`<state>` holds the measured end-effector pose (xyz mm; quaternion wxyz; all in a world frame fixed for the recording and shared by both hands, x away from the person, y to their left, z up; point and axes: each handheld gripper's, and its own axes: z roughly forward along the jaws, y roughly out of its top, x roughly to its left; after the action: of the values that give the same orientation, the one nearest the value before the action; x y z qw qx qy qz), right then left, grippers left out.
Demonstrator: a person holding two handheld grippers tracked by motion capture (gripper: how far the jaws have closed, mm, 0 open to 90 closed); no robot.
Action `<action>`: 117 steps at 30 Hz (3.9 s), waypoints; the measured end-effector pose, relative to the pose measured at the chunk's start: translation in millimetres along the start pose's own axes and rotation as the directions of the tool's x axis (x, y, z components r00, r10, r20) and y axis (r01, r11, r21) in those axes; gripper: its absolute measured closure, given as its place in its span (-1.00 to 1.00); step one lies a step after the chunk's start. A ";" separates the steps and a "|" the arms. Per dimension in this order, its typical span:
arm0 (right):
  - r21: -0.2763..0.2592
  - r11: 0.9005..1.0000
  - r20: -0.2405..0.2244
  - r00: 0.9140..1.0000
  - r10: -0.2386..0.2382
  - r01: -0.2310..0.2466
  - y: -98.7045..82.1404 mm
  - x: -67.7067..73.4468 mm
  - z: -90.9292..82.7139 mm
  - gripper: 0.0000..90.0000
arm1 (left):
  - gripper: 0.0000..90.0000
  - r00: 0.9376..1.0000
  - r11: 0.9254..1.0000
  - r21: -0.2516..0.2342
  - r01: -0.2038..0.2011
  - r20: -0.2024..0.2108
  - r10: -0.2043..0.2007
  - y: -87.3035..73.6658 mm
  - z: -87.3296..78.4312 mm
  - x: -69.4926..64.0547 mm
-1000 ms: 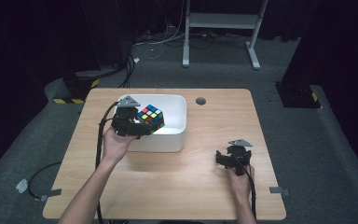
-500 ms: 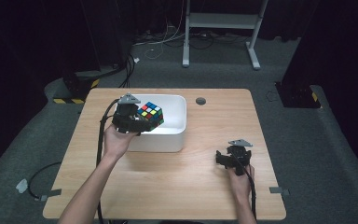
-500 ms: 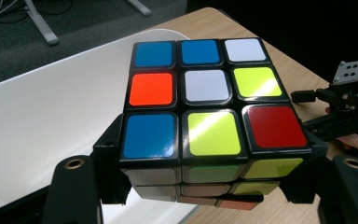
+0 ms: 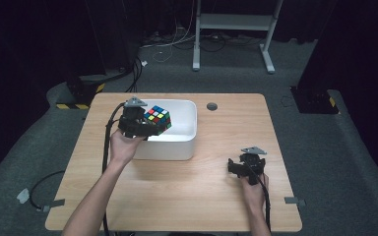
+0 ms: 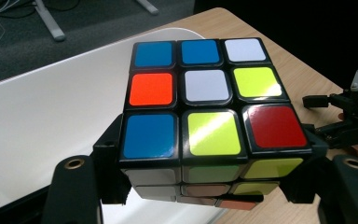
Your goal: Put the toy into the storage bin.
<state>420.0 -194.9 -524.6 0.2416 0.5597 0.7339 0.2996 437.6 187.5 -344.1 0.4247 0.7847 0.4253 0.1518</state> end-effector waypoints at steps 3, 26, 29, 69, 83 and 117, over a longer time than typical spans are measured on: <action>0.000 1.000 0.000 1.000 0.000 0.000 0.0 0.0 0.0 -0.69 | -0.26 1.000 1.000 -0.002 0.007 -0.005 -0.007 -0.1 0.8 2.8; 0.000 1.000 0.001 1.000 -0.001 0.001 0.0 0.0 0.0 -0.69 | -0.26 0.999 1.000 0.008 -0.005 -0.041 0.006 8.1 11.9 8.8; 0.000 1.000 0.000 1.000 -0.002 0.002 0.0 -0.1 0.0 -0.69 | -0.26 0.999 1.000 0.012 -0.003 -0.045 0.003 8.8 14.9 10.4; 0.001 1.000 0.000 1.000 0.001 -0.001 0.0 0.1 -0.1 -0.69 | -0.26 0.992 0.998 0.045 0.037 -0.123 -0.032 9.4 47.6 25.5; 0.000 1.000 0.001 1.000 0.000 0.000 0.0 0.0 0.0 -0.69 | -0.26 0.984 0.995 0.062 0.072 -0.168 -0.061 7.1 60.6 36.2; 0.000 1.000 0.000 1.000 -0.001 0.001 0.0 0.0 0.0 -0.69 | -0.26 0.966 0.974 0.194 0.115 -0.249 -0.064 14.4 75.7 43.4</action>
<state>420.0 -195.0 -524.6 0.2420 0.5594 0.7341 0.2994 516.5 177.4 -382.9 0.2926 0.7802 0.5223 0.1817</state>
